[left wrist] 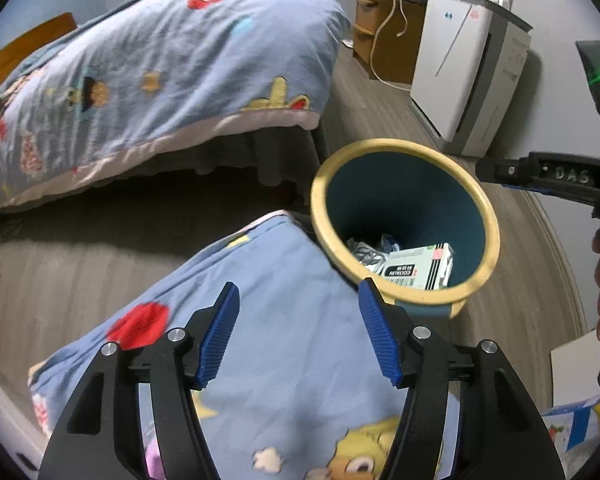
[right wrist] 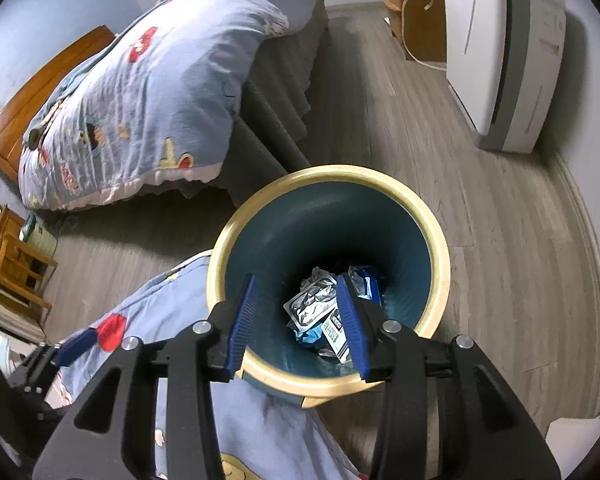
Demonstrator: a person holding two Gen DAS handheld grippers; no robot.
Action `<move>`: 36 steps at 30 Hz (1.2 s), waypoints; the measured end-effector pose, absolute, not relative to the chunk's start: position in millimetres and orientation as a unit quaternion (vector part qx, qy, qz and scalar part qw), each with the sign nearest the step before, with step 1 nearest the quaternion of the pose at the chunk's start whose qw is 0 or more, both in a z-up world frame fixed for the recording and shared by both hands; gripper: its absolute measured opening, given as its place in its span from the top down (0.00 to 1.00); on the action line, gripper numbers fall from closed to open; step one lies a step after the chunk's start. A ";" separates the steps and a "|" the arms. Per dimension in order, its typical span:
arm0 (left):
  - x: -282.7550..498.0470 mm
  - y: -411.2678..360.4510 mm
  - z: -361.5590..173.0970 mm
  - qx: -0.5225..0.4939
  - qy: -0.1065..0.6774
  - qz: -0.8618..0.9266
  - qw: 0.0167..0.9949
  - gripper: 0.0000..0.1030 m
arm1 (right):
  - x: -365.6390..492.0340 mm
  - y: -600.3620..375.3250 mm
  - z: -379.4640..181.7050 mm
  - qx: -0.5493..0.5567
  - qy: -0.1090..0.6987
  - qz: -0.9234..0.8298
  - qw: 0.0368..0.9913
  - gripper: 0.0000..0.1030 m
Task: Collect trash
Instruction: 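Move both open tools back over the cushion toward the remaining trash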
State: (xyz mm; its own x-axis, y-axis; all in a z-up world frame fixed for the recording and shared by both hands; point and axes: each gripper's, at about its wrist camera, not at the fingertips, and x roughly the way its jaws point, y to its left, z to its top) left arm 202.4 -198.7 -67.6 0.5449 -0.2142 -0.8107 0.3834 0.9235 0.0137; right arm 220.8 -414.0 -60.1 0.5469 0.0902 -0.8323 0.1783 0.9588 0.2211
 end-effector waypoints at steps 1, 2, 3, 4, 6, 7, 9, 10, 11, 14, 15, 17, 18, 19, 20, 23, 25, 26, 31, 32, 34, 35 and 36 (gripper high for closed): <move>195.3 -191.8 -62.1 0.092 0.442 -0.168 0.876 0.39 | 217.2 -410.3 -57.9 0.137 0.475 -0.024 0.869 0.60; 189.6 -186.2 -57.6 0.089 0.440 -0.167 0.878 0.39 | 214.3 -407.3 -55.9 0.134 0.475 -0.022 0.870 0.58; 179.6 -176.1 -50.3 0.084 0.437 -0.165 0.880 0.38 | 209.8 -402.5 -52.8 0.132 0.474 -0.019 0.871 0.52; 171.8 -167.7 -44.8 0.081 0.434 -0.163 0.882 0.35 | 205.5 -397.8 -49.4 0.132 0.472 -0.015 0.872 0.49; 152.1 -145.7 -31.7 0.075 0.424 -0.156 0.889 0.30 | 198.5 -386.1 -42.9 0.136 0.469 -0.003 0.873 0.41; 142.2 -134.9 -25.9 0.072 0.420 -0.154 0.891 0.26 | 194.2 -377.2 -39.7 0.136 0.468 0.004 0.873 0.37; 122.4 -111.4 -16.1 0.064 0.412 -0.146 0.897 0.20 | 186.7 -358.0 -36.3 0.127 0.469 0.016 0.874 0.20; 115.5 -102.2 -14.1 0.059 0.412 -0.144 0.898 0.16 | 181.5 -345.2 -35.2 0.118 0.472 0.024 0.873 0.18; 108.1 -91.8 -12.4 0.051 0.413 -0.140 0.898 0.15 | 177.5 -335.6 -34.5 0.110 0.474 0.030 0.873 0.16; 84.4 -57.1 -12.4 0.025 0.419 -0.120 0.900 0.12 | 160.6 -305.5 -34.1 0.084 0.480 0.047 0.872 0.08; 77.3 -44.8 -13.6 0.018 0.421 -0.110 0.900 0.11 | 153.5 -293.4 -35.0 0.075 0.484 0.054 0.870 0.08; 66.9 -25.6 -16.8 0.009 0.422 -0.093 0.902 0.11 | 144.5 -280.5 -36.5 0.069 0.488 0.058 0.868 0.08; 59.9 -14.3 -19.0 0.005 0.421 -0.083 0.903 0.10 | 138.7 -274.3 -38.2 0.070 0.490 0.059 0.867 0.08; 56.2 -6.6 -20.2 0.003 0.421 -0.077 0.904 0.10 | 130.2 -265.8 -41.1 0.076 0.495 0.063 0.864 0.08; 51.7 0.6 -21.1 0.002 0.420 -0.072 0.904 0.10 | 125.0 -260.5 -42.9 0.079 0.497 0.066 0.861 0.08; 37.4 19.4 -23.1 0.015 0.409 -0.056 0.911 0.10 | 104.9 -235.2 -50.9 0.075 0.508 0.082 0.854 0.08; 31.9 28.8 -27.7 0.035 0.408 -0.037 0.911 0.10 | 91.5 -215.6 -59.9 0.066 0.517 0.096 0.848 0.08; 31.6 31.4 -28.4 0.037 0.409 -0.033 0.911 0.10 | 85.9 -206.9 -65.4 0.065 0.523 0.102 0.844 0.08; 25.8 55.5 -32.5 0.016 0.415 -0.015 0.910 0.10 | 64.0 -173.9 -96.9 0.066 0.561 0.123 0.816 0.09; 24.6 58.7 -33.0 0.014 0.415 -0.012 0.910 0.10 | 60.7 -167.3 -103.1 0.062 0.568 0.127 0.811 0.11; 22.9 63.1 -34.0 0.015 0.416 -0.008 0.909 0.10 | 55.2 -156.6 -115.1 0.053 0.579 0.133 0.802 0.17; 22.6 63.3 -34.2 0.016 0.417 -0.007 0.909 0.10 | 53.4 -152.8 -120.7 0.049 0.585 0.133 0.799 0.21; 22.2 64.3 -35.0 0.016 0.418 -0.007 0.908 0.10 | 51.5 -148.2 -127.5 0.045 0.590 0.136 0.794 0.27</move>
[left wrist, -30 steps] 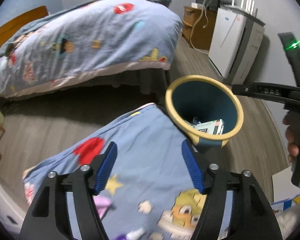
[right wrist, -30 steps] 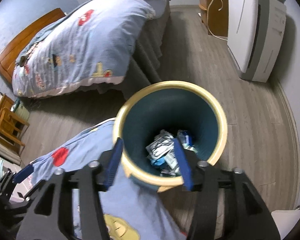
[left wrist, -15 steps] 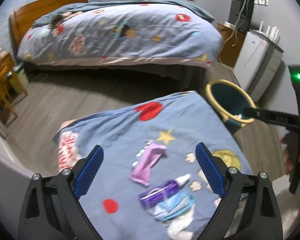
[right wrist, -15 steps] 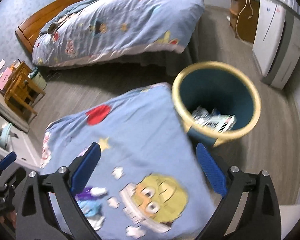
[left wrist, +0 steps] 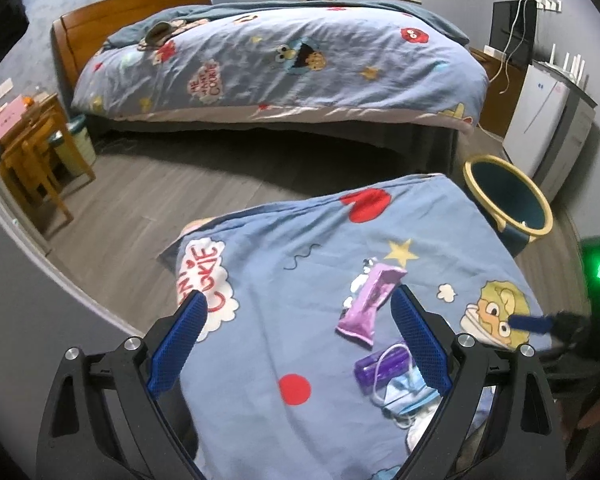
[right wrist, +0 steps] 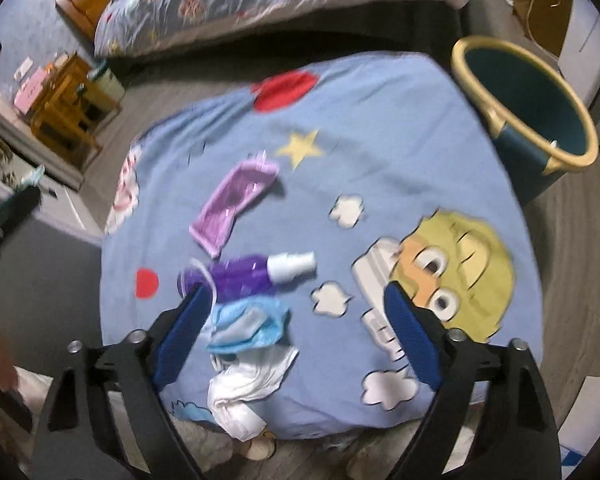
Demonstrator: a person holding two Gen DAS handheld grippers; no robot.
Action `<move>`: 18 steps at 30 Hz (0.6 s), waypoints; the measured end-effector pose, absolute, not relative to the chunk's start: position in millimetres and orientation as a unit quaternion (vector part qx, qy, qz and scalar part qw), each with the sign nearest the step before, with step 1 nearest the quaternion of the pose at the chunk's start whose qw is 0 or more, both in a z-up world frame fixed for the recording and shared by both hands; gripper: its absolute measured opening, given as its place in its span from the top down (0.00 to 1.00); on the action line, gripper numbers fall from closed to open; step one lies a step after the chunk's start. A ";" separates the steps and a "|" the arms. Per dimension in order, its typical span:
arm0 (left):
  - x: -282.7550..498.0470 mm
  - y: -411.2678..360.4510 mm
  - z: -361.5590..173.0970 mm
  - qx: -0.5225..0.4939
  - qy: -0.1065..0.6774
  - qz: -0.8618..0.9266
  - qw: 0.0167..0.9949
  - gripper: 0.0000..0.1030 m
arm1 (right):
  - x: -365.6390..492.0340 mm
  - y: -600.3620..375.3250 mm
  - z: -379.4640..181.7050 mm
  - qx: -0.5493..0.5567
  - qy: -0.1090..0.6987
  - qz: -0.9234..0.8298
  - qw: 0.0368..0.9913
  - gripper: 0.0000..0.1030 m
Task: Collect trash
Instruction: 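Move both open tools back over the cushion toward the remaining trash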
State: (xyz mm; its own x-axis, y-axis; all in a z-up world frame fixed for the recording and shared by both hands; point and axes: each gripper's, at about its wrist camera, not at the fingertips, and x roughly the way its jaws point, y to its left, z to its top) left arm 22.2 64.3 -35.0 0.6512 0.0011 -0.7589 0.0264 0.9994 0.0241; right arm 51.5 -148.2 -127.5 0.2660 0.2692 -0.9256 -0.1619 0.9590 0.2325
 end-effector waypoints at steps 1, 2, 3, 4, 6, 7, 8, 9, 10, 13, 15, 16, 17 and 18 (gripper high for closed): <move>22.4 65.2 -35.8 0.016 0.419 -0.007 0.908 0.10 | 50.4 -143.5 -134.8 0.042 0.598 0.139 0.788 0.29; 22.3 66.0 -36.7 0.017 0.420 -0.008 0.907 0.10 | 50.2 -140.1 -140.4 0.042 0.604 0.144 0.783 0.36; 22.4 66.4 -38.4 0.018 0.423 -0.008 0.906 0.10 | 49.4 -137.8 -146.2 0.046 0.610 0.150 0.777 0.43; 23.4 66.6 -39.4 0.019 0.425 -0.008 0.905 0.10 | 49.3 -135.2 -152.3 0.055 0.616 0.155 0.770 0.47; 23.9 66.3 -42.3 0.021 0.429 -0.006 0.903 0.10 | 49.1 -132.2 -159.4 0.060 0.625 0.164 0.761 0.73; 24.2 66.4 -43.8 0.022 0.432 -0.006 0.902 0.10 | 48.7 -130.4 -163.3 0.059 0.632 0.169 0.754 0.78; 24.5 66.5 -44.8 0.023 0.433 -0.006 0.901 0.10 | 48.2 -129.6 -164.0 0.058 0.633 0.170 0.753 0.78; 24.8 66.1 -46.2 0.025 0.435 -0.005 0.900 0.10 | 47.6 -129.1 -161.5 0.056 0.631 0.171 0.755 0.82; 25.2 65.5 -47.4 0.027 0.437 -0.005 0.899 0.10 | 47.5 -129.7 -156.9 0.057 0.626 0.174 0.758 0.84; 27.0 64.5 -49.0 0.023 0.439 -0.006 0.898 0.10 | 50.7 -134.4 -136.0 0.066 0.609 0.179 0.770 0.87; 28.9 63.6 -51.3 0.016 0.443 -0.009 0.896 0.10 | 54.9 -138.0 -115.2 0.057 0.593 0.184 0.781 0.87; 30.8 62.4 -53.0 0.015 0.446 -0.010 0.895 0.10 | 59.0 -139.9 -106.3 0.051 0.587 0.185 0.786 0.87; 33.1 60.8 -55.3 0.015 0.449 -0.011 0.893 0.10 | 63.7 -142.2 -96.1 0.040 0.579 0.183 0.793 0.87; 35.2 58.4 -57.4 0.016 0.451 -0.012 0.892 0.10 | 70.0 -146.7 -83.3 0.027 0.568 0.181 0.803 0.87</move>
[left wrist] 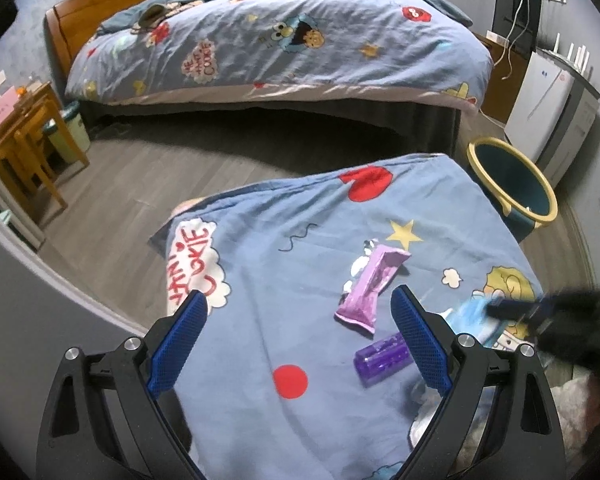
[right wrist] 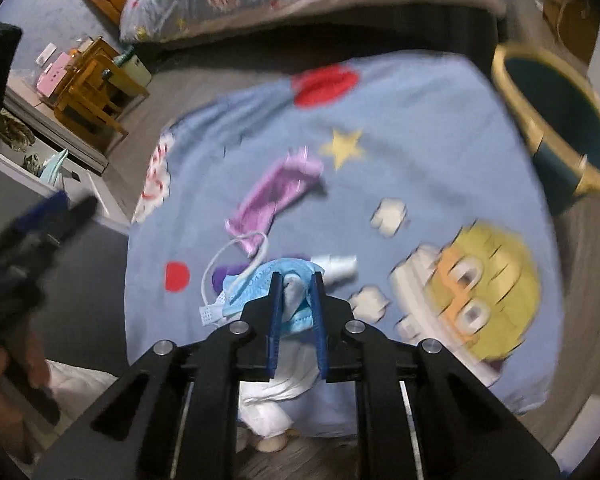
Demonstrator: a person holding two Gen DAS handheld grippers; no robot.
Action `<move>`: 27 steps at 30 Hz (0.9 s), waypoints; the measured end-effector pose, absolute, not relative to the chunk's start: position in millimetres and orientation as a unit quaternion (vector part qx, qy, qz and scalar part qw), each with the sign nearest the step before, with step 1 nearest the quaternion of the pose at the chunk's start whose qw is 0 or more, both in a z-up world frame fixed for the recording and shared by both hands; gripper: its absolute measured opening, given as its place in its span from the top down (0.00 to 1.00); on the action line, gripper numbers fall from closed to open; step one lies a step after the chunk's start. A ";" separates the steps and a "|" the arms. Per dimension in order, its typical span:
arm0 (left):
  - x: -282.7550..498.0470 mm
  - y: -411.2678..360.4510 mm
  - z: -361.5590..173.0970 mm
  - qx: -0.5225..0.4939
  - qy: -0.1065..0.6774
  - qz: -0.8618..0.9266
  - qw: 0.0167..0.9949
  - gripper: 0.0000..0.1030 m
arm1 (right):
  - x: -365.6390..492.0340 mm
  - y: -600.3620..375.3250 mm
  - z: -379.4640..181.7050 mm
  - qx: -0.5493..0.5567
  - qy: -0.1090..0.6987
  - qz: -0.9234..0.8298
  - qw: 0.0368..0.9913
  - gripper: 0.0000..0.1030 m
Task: Collect trash
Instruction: 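Move both open tools back over the cushion toward the remaining trash, then grasp the purple spray bottle with the left tool while the right tool grasps the blue mask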
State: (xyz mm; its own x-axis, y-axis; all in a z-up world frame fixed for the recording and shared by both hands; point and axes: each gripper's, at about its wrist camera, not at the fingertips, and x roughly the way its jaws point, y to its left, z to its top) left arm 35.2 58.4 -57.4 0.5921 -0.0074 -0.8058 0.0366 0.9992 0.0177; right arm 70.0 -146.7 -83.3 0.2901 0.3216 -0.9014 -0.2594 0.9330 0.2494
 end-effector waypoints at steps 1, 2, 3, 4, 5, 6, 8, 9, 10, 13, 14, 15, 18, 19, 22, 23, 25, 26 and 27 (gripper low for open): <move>36.7 56.0 -59.7 0.017 0.454 -0.014 0.891 0.10 | 75.0 -150.4 -76.4 0.023 0.562 0.180 0.807 0.87; 38.7 54.0 -62.3 0.017 0.456 -0.019 0.889 0.10 | 81.8 -155.8 -68.9 0.019 0.557 0.177 0.811 0.87; 41.2 49.3 -66.6 0.019 0.461 -0.026 0.887 0.10 | 89.5 -163.2 -60.5 0.011 0.549 0.169 0.818 0.87; 43.0 44.7 -70.7 0.023 0.465 -0.032 0.885 0.10 | 97.6 -170.2 -55.0 0.007 0.544 0.164 0.823 0.87; 43.7 41.0 -74.3 0.028 0.468 -0.038 0.882 0.10 | 102.0 -179.3 -52.4 0.005 0.541 0.160 0.826 0.87; 45.9 32.8 -81.4 0.040 0.476 -0.049 0.877 0.10 | 106.5 -186.1 -50.4 0.002 0.537 0.153 0.829 0.87; 48.4 20.7 -92.1 0.067 0.488 -0.065 0.868 0.10 | 113.1 -199.4 -52.4 0.005 0.532 0.143 0.835 0.87; 50.0 11.1 -101.3 0.087 0.499 -0.079 0.858 0.10 | 114.7 -204.4 -55.9 0.016 0.533 0.142 0.834 0.87; 51.2 3.4 -109.6 0.101 0.510 -0.092 0.849 0.11 | 118.2 -212.0 -61.3 0.042 0.537 0.141 0.830 0.87; 52.9 -17.2 -131.9 0.135 0.536 -0.124 0.824 0.16 | 126.4 -225.7 -70.2 0.089 0.545 0.141 0.822 0.87; 53.3 -23.7 -138.3 0.146 0.541 -0.134 0.817 0.18 | 128.4 -227.4 -69.9 0.089 0.542 0.140 0.824 0.87; 53.3 -32.0 -145.7 0.160 0.548 -0.145 0.808 0.22 | 129.7 -227.8 -69.5 0.089 0.541 0.139 0.825 0.87; 53.7 -51.5 -165.6 0.187 0.569 -0.164 0.784 0.29 | 132.7 -232.5 -68.9 0.102 0.539 0.142 0.824 0.87; 53.9 -54.2 -169.4 0.191 0.573 -0.165 0.780 0.32 | 133.5 -233.9 -68.9 0.104 0.539 0.143 0.824 0.87; 54.5 -63.9 -180.7 0.217 0.580 -0.165 0.768 0.38 | 132.6 -233.8 -69.2 0.105 0.539 0.147 0.823 0.87; 55.0 -65.9 -182.5 0.222 0.579 -0.163 0.767 0.39 | 132.0 -234.2 -69.2 0.107 0.539 0.147 0.823 0.87; 56.6 -67.4 -184.6 0.219 0.580 -0.164 0.767 0.42 | 130.9 -236.3 -68.1 0.111 0.537 0.147 0.823 0.87; 57.7 -67.7 -185.6 0.215 0.581 -0.164 0.768 0.43 | 131.1 -237.1 -67.8 0.112 0.536 0.146 0.824 0.87; 58.2 -67.9 -186.4 0.213 0.581 -0.164 0.768 0.46 | 131.2 -238.1 -67.3 0.113 0.535 0.145 0.824 0.87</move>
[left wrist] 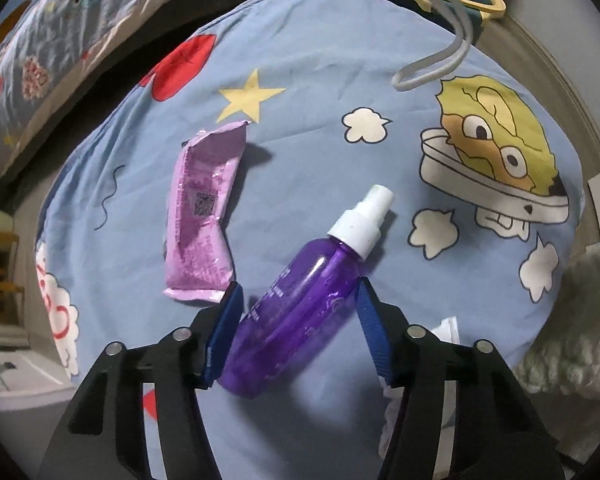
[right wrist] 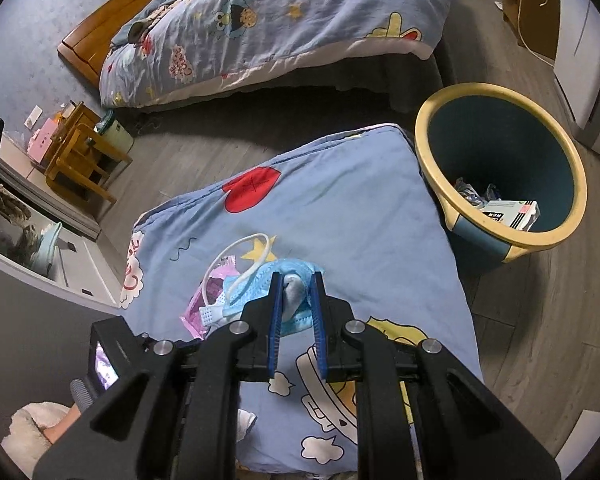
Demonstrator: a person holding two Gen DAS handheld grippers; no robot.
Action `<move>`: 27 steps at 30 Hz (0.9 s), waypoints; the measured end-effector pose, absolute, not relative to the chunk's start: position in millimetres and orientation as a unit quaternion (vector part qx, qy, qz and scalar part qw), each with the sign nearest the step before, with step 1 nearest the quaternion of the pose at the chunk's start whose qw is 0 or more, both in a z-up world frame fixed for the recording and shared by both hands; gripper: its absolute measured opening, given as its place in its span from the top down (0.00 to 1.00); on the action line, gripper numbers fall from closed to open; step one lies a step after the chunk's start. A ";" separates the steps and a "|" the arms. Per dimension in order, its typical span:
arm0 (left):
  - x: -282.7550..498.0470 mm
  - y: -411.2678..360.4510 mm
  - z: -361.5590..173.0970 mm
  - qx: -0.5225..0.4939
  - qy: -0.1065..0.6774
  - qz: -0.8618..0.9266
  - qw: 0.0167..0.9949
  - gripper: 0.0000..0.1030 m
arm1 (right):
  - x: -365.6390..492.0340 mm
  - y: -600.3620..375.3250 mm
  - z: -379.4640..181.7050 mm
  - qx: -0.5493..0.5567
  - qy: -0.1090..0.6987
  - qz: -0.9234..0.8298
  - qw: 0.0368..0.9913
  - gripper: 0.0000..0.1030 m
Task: Collect trash
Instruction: 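Grasp the purple spray bottle with the left tool while the right tool grasps the blue mask, then carry bottle and mask over the bin and open both tools to drop them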
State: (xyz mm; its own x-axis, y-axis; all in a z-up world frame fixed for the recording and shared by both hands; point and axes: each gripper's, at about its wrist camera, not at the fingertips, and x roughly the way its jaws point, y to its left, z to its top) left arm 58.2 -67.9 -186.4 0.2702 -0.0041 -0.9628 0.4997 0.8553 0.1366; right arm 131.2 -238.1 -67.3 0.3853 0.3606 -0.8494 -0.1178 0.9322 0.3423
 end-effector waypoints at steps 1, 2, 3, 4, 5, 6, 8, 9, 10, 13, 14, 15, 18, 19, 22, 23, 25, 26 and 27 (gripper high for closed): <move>58.5 -68.1 -187.7 0.212 0.582 -0.165 0.768 0.49 | 131.0 -238.6 -67.1 0.114 0.535 0.144 0.825 0.87; 58.5 -68.7 -187.6 0.213 0.581 -0.165 0.768 0.50 | 130.9 -239.1 -66.9 0.116 0.534 0.143 0.825 0.87; 58.3 -69.0 -187.3 0.213 0.581 -0.166 0.768 0.52 | 130.9 -239.3 -66.6 0.117 0.534 0.142 0.825 0.87; 59.8 -69.4 -187.1 0.212 0.581 -0.166 0.768 0.55 | 130.5 -239.6 -66.2 0.117 0.533 0.142 0.826 0.87; 60.7 -69.1 -186.3 0.211 0.581 -0.165 0.769 0.57 | 130.0 -240.1 -65.4 0.117 0.532 0.141 0.827 0.87; 62.5 -68.6 -184.2 0.210 0.580 -0.165 0.769 0.61 | 129.0 -240.5 -64.3 0.117 0.531 0.139 0.828 0.87; 63.7 -65.2 -180.2 0.204 0.578 -0.162 0.773 0.63 | 128.8 -241.6 -63.1 0.115 0.528 0.138 0.830 0.87; 65.3 -64.3 -178.2 0.200 0.577 -0.159 0.776 0.64 | 128.6 -242.1 -62.5 0.115 0.527 0.136 0.831 0.87; 66.4 -62.3 -175.6 0.195 0.574 -0.156 0.780 0.64 | 128.2 -242.6 -62.0 0.116 0.526 0.135 0.831 0.87; 70.6 -56.9 -169.0 0.185 0.567 -0.150 0.789 0.65 | 127.6 -243.2 -61.0 0.116 0.525 0.131 0.833 0.87; 71.4 -54.3 -167.3 0.180 0.565 -0.148 0.792 0.65 | 127.6 -243.1 -60.7 0.116 0.525 0.131 0.833 0.87; 75.9 -51.6 -164.7 0.174 0.563 -0.146 0.795 0.65 | 126.9 -242.8 -60.5 0.115 0.524 0.130 0.834 0.87; 75.2 -49.1 -156.1 0.160 0.554 -0.143 0.804 0.65 | 127.3 -242.9 -59.7 0.112 0.523 0.128 0.835 0.87; 73.8 -46.8 -153.1 0.155 0.551 -0.142 0.808 0.65 | 127.3 -243.0 -59.2 0.111 0.523 0.128 0.836 0.87; 74.4 -46.3 -140.5 0.134 0.537 -0.144 0.821 0.66 | 127.6 -242.8 -56.9 0.107 0.519 0.127 0.838 0.87; 75.9 -46.3 -137.1 0.128 0.532 -0.144 0.824 0.66 | 127.5 -243.0 -55.9 0.106 0.518 0.126 0.840 0.87; 77.3 -43.8 -127.0 0.110 0.522 -0.146 0.833 0.67 | 126.5 -242.7 -52.7 0.103 0.513 0.124 0.843 0.87; 75.0 -43.1 -123.1 0.105 0.518 -0.146 0.836 0.67 | 126.1 -242.4 -51.1 0.101 0.511 0.124 0.845 0.87; 75.5 -42.2 -117.6 0.097 0.511 -0.148 0.841 0.67 | 126.3 -242.4 -49.6 0.099 0.509 0.124 0.846 0.87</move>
